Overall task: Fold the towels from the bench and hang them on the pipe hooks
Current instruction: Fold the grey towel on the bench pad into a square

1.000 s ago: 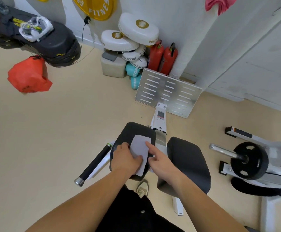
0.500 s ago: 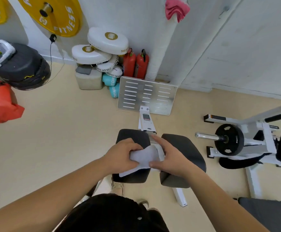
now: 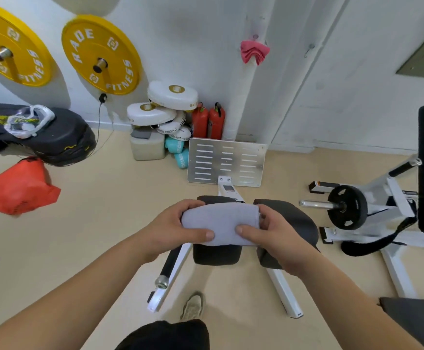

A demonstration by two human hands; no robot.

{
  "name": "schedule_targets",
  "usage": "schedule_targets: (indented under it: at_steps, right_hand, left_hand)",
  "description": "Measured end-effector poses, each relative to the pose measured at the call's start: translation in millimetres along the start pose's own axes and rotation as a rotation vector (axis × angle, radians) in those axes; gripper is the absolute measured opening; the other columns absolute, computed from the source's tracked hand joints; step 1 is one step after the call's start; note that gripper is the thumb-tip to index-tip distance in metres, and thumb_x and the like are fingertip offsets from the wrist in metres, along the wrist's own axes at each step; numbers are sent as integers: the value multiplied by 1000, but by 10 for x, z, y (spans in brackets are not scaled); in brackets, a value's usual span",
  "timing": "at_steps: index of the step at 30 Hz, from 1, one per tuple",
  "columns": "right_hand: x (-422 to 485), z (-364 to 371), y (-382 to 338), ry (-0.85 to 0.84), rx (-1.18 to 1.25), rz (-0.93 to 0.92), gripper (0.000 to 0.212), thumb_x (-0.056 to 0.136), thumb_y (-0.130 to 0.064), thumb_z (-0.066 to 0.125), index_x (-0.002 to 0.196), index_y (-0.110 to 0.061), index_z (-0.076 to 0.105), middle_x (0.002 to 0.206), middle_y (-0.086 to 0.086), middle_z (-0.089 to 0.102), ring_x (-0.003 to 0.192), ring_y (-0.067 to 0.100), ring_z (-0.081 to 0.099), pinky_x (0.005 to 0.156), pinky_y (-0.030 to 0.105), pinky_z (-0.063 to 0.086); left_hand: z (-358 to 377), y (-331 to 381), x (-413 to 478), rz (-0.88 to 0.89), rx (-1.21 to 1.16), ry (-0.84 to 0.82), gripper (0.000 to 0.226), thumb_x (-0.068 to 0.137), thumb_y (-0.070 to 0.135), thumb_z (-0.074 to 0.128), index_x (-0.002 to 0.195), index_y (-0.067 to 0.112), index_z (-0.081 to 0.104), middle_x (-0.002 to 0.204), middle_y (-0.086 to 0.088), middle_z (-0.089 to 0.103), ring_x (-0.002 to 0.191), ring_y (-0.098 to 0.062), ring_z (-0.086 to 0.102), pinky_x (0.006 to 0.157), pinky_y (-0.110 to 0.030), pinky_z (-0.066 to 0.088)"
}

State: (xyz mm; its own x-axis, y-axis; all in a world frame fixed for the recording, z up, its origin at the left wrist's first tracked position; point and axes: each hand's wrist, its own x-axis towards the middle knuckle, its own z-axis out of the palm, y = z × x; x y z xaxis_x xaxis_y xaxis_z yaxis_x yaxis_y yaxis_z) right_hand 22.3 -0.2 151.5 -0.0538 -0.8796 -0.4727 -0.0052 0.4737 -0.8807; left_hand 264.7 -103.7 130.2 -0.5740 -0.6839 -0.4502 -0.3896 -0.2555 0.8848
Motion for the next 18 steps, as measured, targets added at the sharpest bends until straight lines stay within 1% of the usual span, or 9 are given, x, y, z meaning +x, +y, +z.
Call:
schedule_targets:
  at_steps: [3, 5, 6, 8, 10, 12, 14, 16, 18]
  right_hand:
    - [-148, 174, -64, -3, 106, -5, 48, 90, -16, 78, 134, -20, 59, 125, 5, 73, 114, 25, 71, 95, 45, 61]
    - [-167, 273, -145, -5, 143, -19, 54, 90, -20, 78, 138, -18, 56, 129, 7, 71, 117, 27, 70, 98, 47, 59]
    - [-159, 350, -203, -9, 171, -23, 54, 90, -21, 77, 140, -17, 55, 130, 7, 71, 119, 27, 70, 99, 48, 58]
    - [-83, 542, -323, -20, 227, -12, 46, 95, -22, 71, 138, -18, 56, 130, 7, 71, 120, 27, 69, 101, 49, 57]
    - [109, 782, -458, -22, 248, 20, 39, 96, -24, 67, 134, -19, 60, 126, 8, 74, 117, 28, 71, 100, 50, 57]
    - [412, 1059, -621, -7, 184, 47, 45, 90, -29, 74, 132, -19, 62, 120, 9, 76, 112, 28, 73, 98, 47, 59]
    - [788, 1418, -809, -9, 53, 43, 56, 83, -37, 80, 133, -19, 61, 115, 7, 78, 109, 25, 74, 100, 48, 58]
    - [1216, 1857, -1012, -13, -35, 22, 50, 87, -37, 78, 130, -19, 61, 108, 4, 80, 103, 23, 76, 100, 49, 58]
    - [1636, 2290, -1238, -18, -54, 8, 42, 92, -33, 75, 129, -19, 61, 106, 4, 80, 99, 22, 77, 97, 49, 59]
  left_hand:
    - [-155, -78, -191, -52, -201, -88, 67, 65, 26, 89, 126, 27, 62, 126, -5, 67, 115, -21, 66, 96, -34, 57]
    - [-267, -111, -273, -46, -289, -115, 68, 62, 22, 85, 126, 20, 63, 128, -12, 65, 115, -26, 66, 103, -42, 53]
    - [-330, -117, -309, -33, -322, -103, 66, 61, 19, 83, 124, 18, 64, 126, -14, 66, 111, -26, 66, 103, -44, 53]
    - [-496, -118, -361, -4, -380, -36, 58, 63, 14, 79, 120, 15, 66, 119, -14, 69, 104, -27, 69, 99, -45, 55]
    - [-770, -128, -396, 33, -419, 43, 54, 65, 13, 78, 118, 13, 68, 115, -14, 72, 101, -30, 71, 94, -47, 58]
    - [-1187, -167, -422, 55, -392, 127, 52, 64, 17, 78, 116, 13, 71, 113, -15, 74, 95, -26, 71, 84, -41, 60]
    - [-1700, -239, -450, 45, -351, 205, 50, 65, 19, 79, 114, 14, 73, 111, -14, 75, 88, -19, 70, 75, -33, 56]
    - [-2282, -290, -465, 41, -339, 245, 46, 68, 20, 80, 113, 16, 74, 106, -12, 76, 84, -16, 67, 71, -30, 52]
    - [-2868, -302, -425, 45, -327, 262, 42, 74, 20, 81, 115, 19, 73, 99, -13, 76, 80, -16, 64, 68, -32, 50]
